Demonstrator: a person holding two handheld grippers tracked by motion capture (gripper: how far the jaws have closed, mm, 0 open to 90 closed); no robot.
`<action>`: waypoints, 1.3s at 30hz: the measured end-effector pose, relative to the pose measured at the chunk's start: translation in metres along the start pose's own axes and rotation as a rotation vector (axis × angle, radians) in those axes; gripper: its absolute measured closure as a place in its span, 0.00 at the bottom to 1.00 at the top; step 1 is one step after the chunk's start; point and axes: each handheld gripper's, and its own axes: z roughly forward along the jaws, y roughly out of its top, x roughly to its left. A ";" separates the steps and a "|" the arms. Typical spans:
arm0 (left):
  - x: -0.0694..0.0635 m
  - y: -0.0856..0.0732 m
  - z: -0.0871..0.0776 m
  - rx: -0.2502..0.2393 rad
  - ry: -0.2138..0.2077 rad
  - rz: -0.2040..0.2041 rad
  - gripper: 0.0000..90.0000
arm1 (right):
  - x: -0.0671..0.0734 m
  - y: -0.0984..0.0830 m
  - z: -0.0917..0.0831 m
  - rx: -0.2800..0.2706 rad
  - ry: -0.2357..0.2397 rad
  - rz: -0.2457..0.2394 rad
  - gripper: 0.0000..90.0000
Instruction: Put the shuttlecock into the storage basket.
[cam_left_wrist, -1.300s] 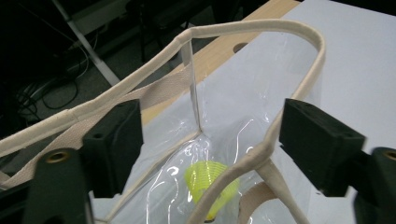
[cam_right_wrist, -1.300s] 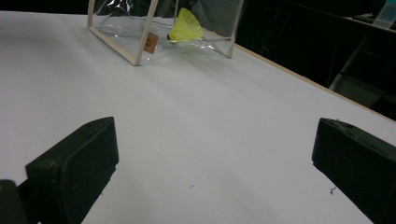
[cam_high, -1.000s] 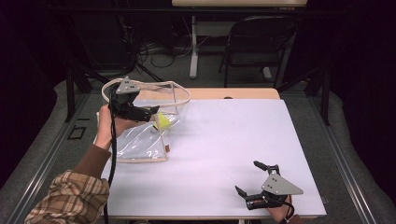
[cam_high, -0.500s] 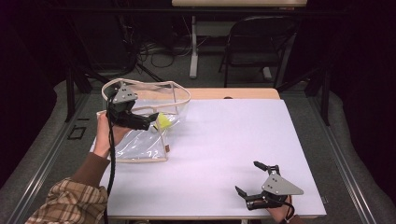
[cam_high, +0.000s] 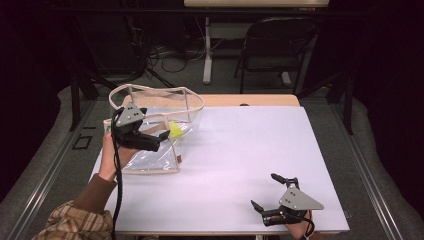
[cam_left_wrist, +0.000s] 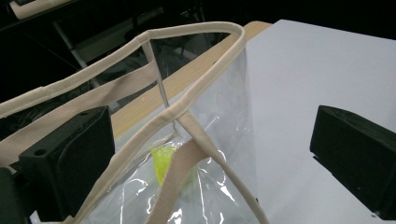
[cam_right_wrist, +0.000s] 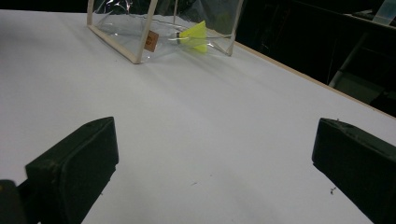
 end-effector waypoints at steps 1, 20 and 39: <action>-0.002 -0.001 -0.001 -0.006 -0.003 -0.001 0.00 | 0.000 0.000 0.000 -0.001 -0.001 0.000 0.00; -0.021 -0.034 -0.024 -0.038 0.009 -0.002 0.00 | 0.000 0.000 0.000 0.001 0.000 -0.003 0.00; -0.026 -0.071 -0.043 -0.047 0.012 -0.029 0.00 | 0.001 0.000 0.000 0.002 -0.004 -0.005 0.00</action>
